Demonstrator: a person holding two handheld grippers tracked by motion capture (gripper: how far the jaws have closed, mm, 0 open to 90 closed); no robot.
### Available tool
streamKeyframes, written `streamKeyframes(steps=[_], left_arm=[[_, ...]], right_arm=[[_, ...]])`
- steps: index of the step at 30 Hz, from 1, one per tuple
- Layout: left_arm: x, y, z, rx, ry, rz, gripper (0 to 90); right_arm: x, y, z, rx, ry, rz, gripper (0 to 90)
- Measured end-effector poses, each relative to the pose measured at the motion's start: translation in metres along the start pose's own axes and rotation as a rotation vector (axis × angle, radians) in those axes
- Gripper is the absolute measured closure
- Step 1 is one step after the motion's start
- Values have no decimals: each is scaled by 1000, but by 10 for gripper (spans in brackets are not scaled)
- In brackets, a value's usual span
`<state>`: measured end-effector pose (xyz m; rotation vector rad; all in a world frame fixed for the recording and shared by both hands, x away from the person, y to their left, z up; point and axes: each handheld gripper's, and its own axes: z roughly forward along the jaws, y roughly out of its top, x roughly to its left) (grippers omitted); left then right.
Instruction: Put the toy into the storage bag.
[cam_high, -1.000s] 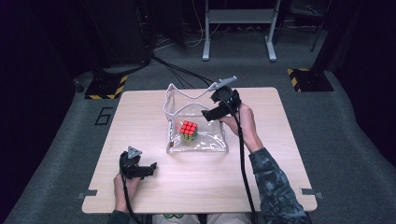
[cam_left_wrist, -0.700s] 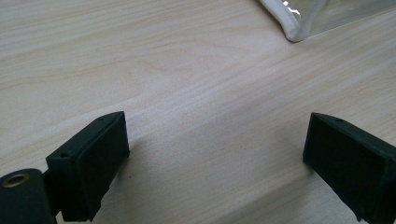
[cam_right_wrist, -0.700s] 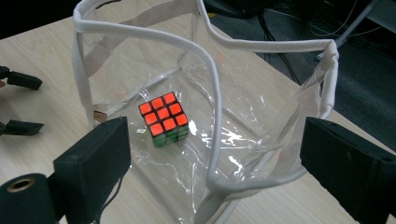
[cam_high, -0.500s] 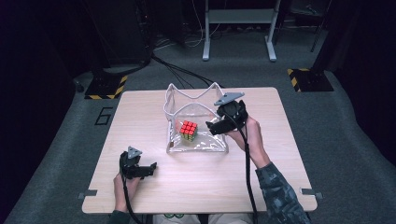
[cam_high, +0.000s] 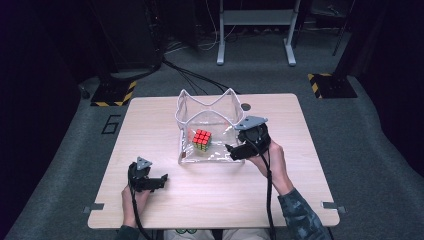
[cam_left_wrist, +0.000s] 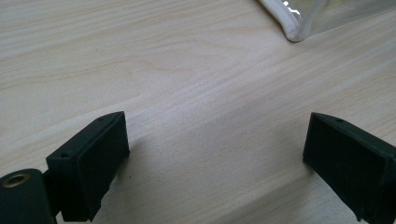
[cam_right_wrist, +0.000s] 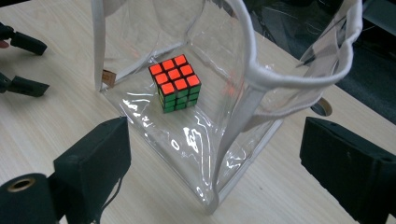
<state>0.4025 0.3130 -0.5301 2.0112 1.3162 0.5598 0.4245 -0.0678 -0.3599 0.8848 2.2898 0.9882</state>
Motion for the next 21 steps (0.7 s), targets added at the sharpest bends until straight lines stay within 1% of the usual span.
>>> streamKeyframes(steps=[2,3,4,5,6,7,8,9,12,15,17,19,20,21], left_arm=[[0,0,0,-1,0,-1,65],[0,0,0,0,0,0,65],[-1,0,0,-6,1,-8,65],[-1,0,0,-6,1,-7,65],[-1,0,0,-6,1,-8,65],[0,0,0,1,0,1,65],[0,0,0,0,0,0,65],[0,0,0,1,2,3,65],[0,0,0,1,0,1,65],[0,0,0,1,2,2,65],[0,0,0,1,1,2,65],[0,0,0,0,1,1,65],[0,0,0,0,3,2,65],[0,0,0,1,2,3,65]], right_arm=[[1,-6,1,15,5,6,79],[2,-9,2,13,3,2,79],[2,-12,2,18,6,8,80],[1,-15,4,11,8,1,79],[2,-18,4,24,8,3,79],[2,-21,4,28,9,-1,79],[2,-23,4,32,10,3,79],[3,-25,5,27,10,17,79],[4,-30,6,31,13,11,79],[7,-35,7,35,13,24,80],[8,-39,9,33,14,22,80],[9,-43,11,44,14,20,79],[9,-45,12,39,13,15,80],[10,-46,12,45,17,30,80]])
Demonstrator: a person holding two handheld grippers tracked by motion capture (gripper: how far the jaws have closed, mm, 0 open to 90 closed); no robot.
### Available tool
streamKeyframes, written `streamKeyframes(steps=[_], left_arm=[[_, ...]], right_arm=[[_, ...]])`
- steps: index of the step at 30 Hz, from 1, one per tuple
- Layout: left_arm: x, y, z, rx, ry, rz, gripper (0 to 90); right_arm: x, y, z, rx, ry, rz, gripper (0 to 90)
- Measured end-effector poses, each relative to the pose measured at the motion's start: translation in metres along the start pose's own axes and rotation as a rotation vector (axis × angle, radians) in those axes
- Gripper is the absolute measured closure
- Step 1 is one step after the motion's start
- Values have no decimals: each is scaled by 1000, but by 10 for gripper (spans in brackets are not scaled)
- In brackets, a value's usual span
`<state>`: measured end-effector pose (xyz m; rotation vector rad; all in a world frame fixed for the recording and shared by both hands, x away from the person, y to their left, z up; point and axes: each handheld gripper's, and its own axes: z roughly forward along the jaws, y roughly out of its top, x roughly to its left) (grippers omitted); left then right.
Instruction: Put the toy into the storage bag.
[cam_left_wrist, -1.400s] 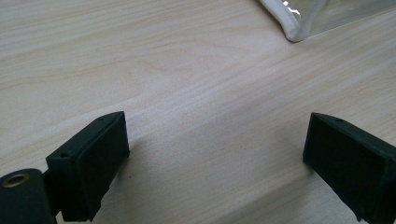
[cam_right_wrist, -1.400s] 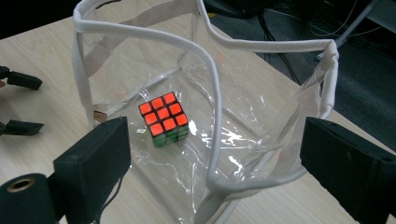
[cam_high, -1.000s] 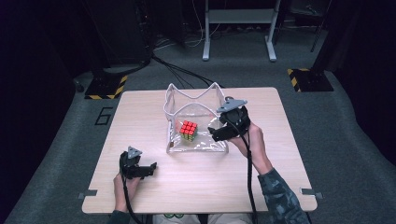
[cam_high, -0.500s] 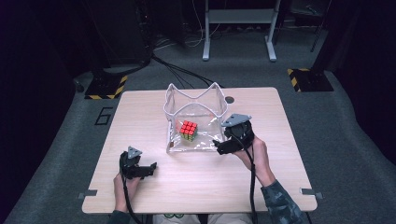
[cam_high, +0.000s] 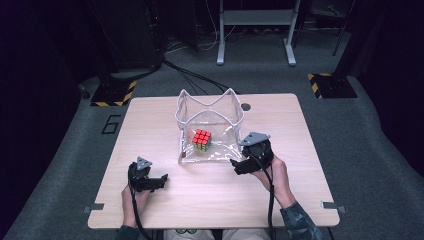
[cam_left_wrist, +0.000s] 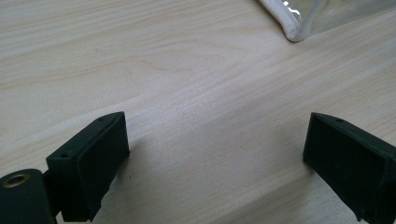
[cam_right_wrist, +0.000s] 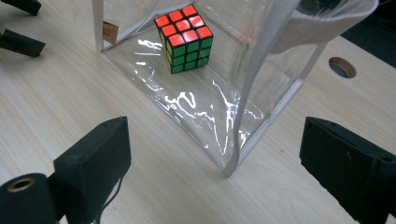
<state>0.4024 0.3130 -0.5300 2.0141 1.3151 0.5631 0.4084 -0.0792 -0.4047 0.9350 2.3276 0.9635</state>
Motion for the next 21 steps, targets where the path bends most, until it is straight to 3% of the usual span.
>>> streamKeyframes(steps=[5,6,13,21], left_arm=[[0,0,0,0,0,0,65],[0,0,0,0,0,0,65],[0,0,0,-1,0,0,65],[0,0,0,0,0,0,65]], right_arm=[[3,-9,4,19,2,5,80],[2,-11,5,13,3,-15,80],[7,-26,7,22,0,20,79],[10,-50,14,44,10,28,78]])
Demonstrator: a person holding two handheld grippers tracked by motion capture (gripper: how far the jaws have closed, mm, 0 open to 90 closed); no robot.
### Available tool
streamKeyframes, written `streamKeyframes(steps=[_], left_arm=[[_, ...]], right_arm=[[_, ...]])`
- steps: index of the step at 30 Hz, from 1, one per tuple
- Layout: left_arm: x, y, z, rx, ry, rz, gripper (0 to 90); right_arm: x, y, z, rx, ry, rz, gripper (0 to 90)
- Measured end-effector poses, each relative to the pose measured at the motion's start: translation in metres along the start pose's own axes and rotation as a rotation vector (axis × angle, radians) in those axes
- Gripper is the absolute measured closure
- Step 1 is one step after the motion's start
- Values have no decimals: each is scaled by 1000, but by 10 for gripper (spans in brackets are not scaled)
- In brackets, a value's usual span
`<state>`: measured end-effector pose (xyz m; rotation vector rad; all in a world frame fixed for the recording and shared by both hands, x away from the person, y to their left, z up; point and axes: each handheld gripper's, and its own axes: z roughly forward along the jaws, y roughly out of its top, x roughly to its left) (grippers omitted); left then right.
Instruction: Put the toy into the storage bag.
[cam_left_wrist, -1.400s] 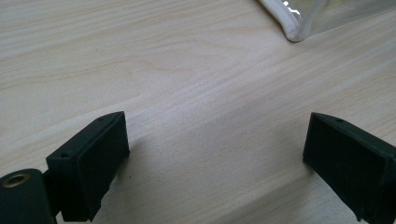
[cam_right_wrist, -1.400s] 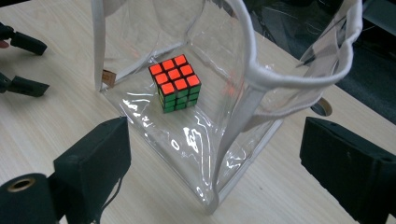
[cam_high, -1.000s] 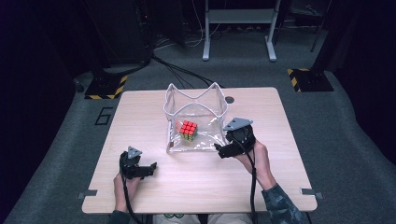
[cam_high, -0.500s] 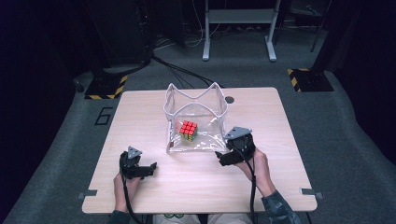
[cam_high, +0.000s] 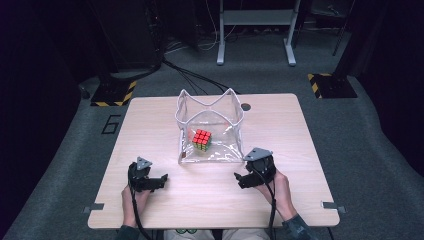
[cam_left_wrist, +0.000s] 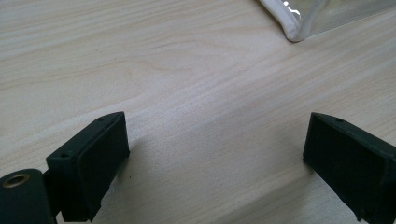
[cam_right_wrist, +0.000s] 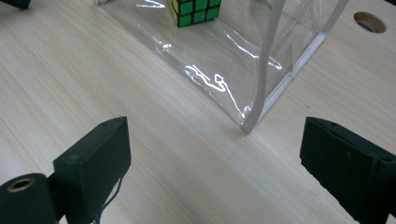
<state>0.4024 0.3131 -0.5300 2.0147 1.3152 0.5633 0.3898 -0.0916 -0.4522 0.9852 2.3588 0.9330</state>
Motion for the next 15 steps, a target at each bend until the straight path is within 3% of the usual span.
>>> streamKeyframes(steps=[15], left_arm=[[-1,0,1,-11,0,-13,65]], right_arm=[[7,-44,19,34,13,62,80]])
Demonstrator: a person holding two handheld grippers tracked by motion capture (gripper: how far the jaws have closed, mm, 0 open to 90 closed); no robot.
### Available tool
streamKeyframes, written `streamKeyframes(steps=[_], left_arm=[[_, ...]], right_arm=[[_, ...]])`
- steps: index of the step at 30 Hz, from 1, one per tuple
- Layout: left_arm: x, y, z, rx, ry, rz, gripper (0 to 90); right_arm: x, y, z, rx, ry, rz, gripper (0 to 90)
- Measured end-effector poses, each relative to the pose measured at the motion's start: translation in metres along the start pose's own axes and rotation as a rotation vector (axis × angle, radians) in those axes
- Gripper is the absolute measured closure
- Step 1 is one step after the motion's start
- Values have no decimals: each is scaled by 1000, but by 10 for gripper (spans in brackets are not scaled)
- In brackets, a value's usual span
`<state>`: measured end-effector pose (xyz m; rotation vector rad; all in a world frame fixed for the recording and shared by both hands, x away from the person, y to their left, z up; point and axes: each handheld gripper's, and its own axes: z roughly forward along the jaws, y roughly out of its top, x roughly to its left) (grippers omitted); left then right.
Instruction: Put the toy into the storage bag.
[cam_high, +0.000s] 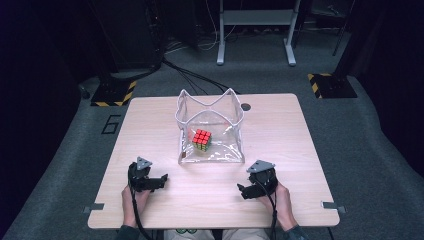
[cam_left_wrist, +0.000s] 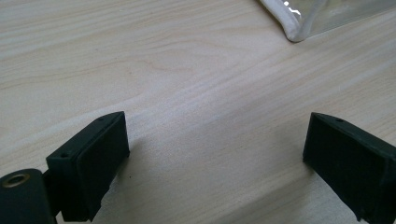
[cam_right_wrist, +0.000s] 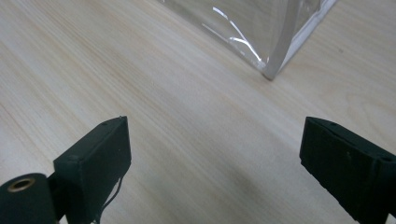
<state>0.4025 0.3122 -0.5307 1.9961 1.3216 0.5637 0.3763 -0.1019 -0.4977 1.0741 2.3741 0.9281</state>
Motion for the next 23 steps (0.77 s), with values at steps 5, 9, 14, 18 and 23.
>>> streamKeyframes(steps=[5,9,14,18,23], left_arm=[[0,0,0,0,0,0,65],[0,0,0,0,0,0,65],[0,0,0,0,2,1,65],[0,0,0,0,0,0,65],[0,0,0,0,3,0,65]], right_arm=[[0,-14,6,1,7,16,80],[2,-23,11,-4,14,32,75],[2,-27,13,-23,-8,39,62],[2,-28,14,-15,0,62,48],[-1,-31,14,-27,15,69,45]])
